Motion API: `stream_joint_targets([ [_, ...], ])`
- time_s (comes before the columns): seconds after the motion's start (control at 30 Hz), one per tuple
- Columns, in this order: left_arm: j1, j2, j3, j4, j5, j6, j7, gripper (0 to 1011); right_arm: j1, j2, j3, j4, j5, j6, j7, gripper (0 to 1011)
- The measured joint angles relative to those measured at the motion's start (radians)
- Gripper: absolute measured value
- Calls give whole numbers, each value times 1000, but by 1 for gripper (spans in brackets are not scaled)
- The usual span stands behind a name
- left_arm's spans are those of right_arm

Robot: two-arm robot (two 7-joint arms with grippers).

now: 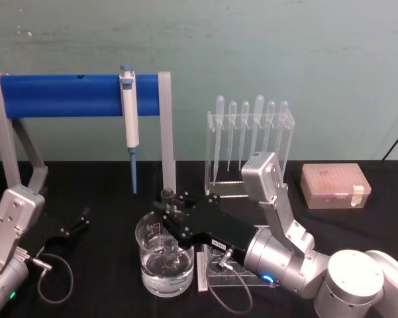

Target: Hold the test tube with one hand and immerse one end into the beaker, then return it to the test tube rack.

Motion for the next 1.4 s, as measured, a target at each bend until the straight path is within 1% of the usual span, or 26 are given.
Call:
stream_joint_targets([
  [1.4,0,0,0,0,0,0,0,1000,0,0,0,0,0,0,0,224],
])
